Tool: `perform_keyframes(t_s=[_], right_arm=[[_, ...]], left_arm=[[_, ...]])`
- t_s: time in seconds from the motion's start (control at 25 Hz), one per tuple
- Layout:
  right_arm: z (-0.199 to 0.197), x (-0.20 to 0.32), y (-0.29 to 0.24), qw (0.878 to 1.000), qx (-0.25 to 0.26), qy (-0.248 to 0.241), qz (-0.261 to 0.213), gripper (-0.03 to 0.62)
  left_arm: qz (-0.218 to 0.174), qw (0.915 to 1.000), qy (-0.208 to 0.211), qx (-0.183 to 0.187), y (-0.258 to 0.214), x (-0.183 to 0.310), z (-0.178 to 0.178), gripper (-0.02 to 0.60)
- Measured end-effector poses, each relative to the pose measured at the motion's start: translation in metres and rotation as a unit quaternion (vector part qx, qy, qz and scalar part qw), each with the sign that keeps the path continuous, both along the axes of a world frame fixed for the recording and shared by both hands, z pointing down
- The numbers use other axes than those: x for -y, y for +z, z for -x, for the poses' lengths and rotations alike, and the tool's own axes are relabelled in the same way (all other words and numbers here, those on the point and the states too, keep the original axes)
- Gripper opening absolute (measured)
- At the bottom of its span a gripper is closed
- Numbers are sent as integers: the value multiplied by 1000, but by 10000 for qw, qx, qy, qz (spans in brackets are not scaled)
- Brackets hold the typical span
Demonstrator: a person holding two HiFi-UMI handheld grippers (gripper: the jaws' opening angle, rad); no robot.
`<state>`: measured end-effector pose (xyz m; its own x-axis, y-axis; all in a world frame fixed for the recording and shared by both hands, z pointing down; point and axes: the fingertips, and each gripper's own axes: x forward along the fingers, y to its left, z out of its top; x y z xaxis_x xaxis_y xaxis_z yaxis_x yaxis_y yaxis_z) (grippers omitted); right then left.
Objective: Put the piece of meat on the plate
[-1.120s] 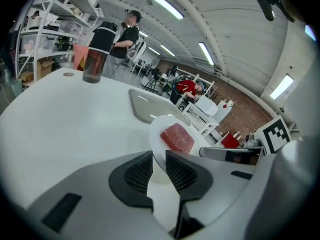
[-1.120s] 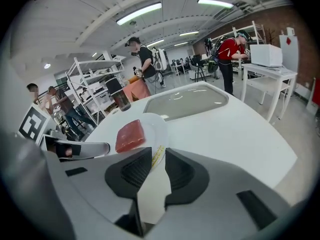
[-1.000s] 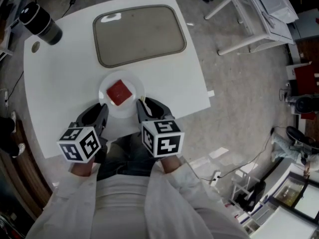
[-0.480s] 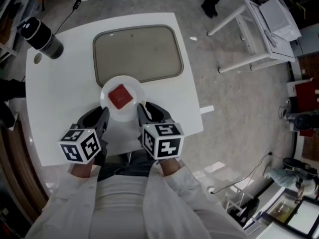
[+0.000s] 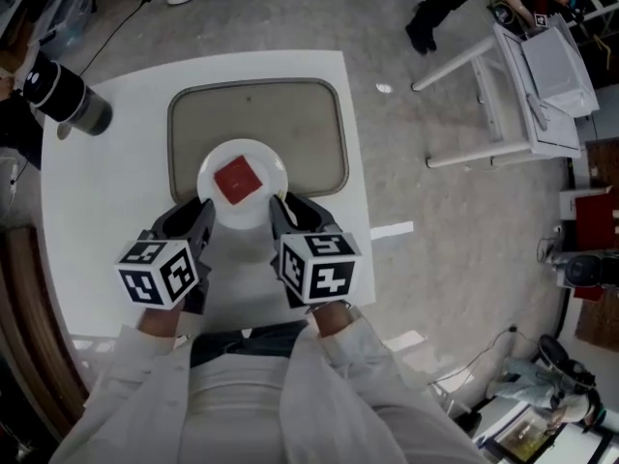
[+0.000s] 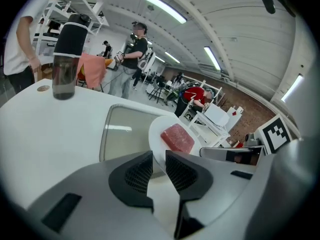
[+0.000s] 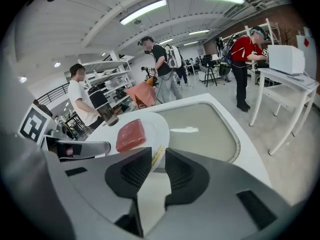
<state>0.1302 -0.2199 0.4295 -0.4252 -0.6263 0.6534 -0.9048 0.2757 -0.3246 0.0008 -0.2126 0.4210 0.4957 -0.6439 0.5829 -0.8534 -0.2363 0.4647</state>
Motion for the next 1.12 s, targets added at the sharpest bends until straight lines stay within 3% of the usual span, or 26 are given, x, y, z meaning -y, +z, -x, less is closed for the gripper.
perform_keyframes(t_s=[0.52,1.12], right_arm=[[-22,85,17,9999,80,-99,94,92],[-21,105,46,9984,129,-313,442,94]], left_arm=[[71,9997,-178,123,16,80,-23,83],[504,9978,-370,199,48,94,-23,84]])
